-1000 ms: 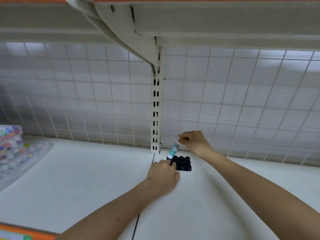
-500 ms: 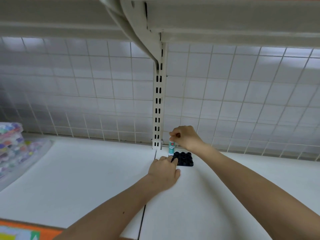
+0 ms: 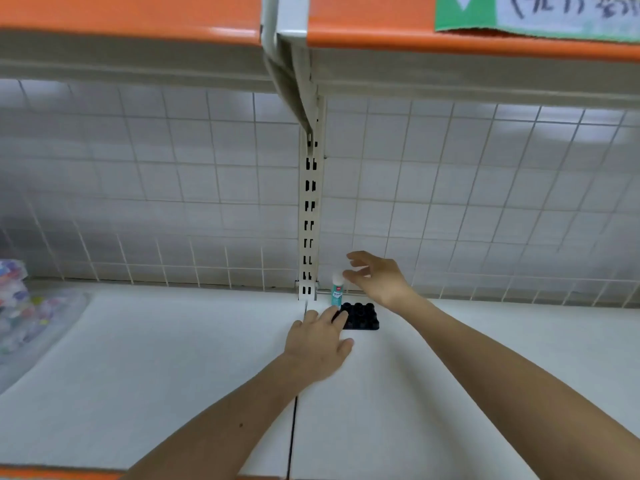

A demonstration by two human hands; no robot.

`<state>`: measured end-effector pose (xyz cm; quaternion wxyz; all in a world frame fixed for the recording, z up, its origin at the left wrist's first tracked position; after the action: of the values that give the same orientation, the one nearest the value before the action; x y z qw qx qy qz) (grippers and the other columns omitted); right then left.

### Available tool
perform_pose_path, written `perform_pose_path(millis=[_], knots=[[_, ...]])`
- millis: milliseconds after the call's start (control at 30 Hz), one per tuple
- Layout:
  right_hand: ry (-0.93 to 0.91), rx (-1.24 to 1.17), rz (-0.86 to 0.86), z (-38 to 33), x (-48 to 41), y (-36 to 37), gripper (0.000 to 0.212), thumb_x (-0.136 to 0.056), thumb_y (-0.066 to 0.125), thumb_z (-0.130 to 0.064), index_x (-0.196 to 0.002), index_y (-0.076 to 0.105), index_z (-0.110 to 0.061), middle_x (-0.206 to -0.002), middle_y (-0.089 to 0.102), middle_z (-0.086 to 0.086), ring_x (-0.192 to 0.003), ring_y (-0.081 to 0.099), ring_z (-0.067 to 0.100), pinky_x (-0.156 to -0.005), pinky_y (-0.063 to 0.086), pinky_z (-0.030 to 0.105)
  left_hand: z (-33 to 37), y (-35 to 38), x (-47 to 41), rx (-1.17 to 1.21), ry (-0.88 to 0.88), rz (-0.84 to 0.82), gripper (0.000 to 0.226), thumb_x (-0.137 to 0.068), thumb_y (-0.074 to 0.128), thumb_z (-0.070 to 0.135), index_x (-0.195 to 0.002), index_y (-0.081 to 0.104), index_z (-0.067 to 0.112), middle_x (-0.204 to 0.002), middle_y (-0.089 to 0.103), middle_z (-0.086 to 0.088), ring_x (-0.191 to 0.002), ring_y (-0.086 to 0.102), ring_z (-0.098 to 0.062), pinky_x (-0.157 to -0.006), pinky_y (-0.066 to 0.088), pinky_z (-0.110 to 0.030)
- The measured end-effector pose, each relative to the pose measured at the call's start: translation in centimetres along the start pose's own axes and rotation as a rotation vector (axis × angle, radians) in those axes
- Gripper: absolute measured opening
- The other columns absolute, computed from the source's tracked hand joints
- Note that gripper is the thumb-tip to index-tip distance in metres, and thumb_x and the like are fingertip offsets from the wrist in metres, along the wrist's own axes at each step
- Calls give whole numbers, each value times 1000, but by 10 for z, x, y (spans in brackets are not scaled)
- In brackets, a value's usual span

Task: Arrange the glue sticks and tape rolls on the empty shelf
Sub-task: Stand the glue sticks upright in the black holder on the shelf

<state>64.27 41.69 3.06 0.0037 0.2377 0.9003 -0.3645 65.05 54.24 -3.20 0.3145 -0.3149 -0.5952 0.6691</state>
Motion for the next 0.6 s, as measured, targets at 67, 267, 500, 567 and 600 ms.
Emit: perform_pose_path(millis=[67,267,500,567,600], knots=[[-48,174,11,7,10,-14,40,-91,51,-32,-130,47,-22,-132,51,-1,-114,51,16,-90,42,25,2,-5,2,14,25,46,52,-97,29,40,-145,20,22,-153,19,4,-134,26,-22,-103,31,-37],[-153,784,-14,50,60,-57,39,-96,36,-37,-132,43,-24,-140,45,-5,-126,41,18,-101,35,33,35,-11,5,92,99,109,49,-97,30,39,-144,26,26,-152,23,10,-138,22,-10,-107,28,-30],[4,838,14,134,132,-145,41,-96,34,-37,-134,41,-24,-143,40,-6,-133,33,12,-107,25,30,146,-14,-19,227,147,137,48,-97,33,38,-142,30,21,-149,32,6,-137,27,-13,-110,27,-30],[34,867,40,159,158,-182,41,-97,34,-36,-135,41,-24,-144,39,-6,-134,32,12,-107,25,31,196,-16,-26,247,174,152,49,-98,33,38,-143,30,20,-149,32,4,-138,25,-15,-110,26,-31],[51,882,46,171,173,-201,40,-96,34,-36,-135,40,-24,-144,39,-6,-134,32,12,-106,25,31,223,-15,-29,254,190,158,49,-98,33,37,-143,30,20,-149,32,3,-138,25,-15,-110,26,-31]])
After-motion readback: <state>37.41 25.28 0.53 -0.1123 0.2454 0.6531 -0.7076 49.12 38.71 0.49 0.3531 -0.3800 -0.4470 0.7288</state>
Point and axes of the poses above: each hand's wrist, its own x-axis away from the middle knuckle, its own y-axis out of the palm, z = x × y, the point moved 5 cm from there along -x, towards the middle knuckle
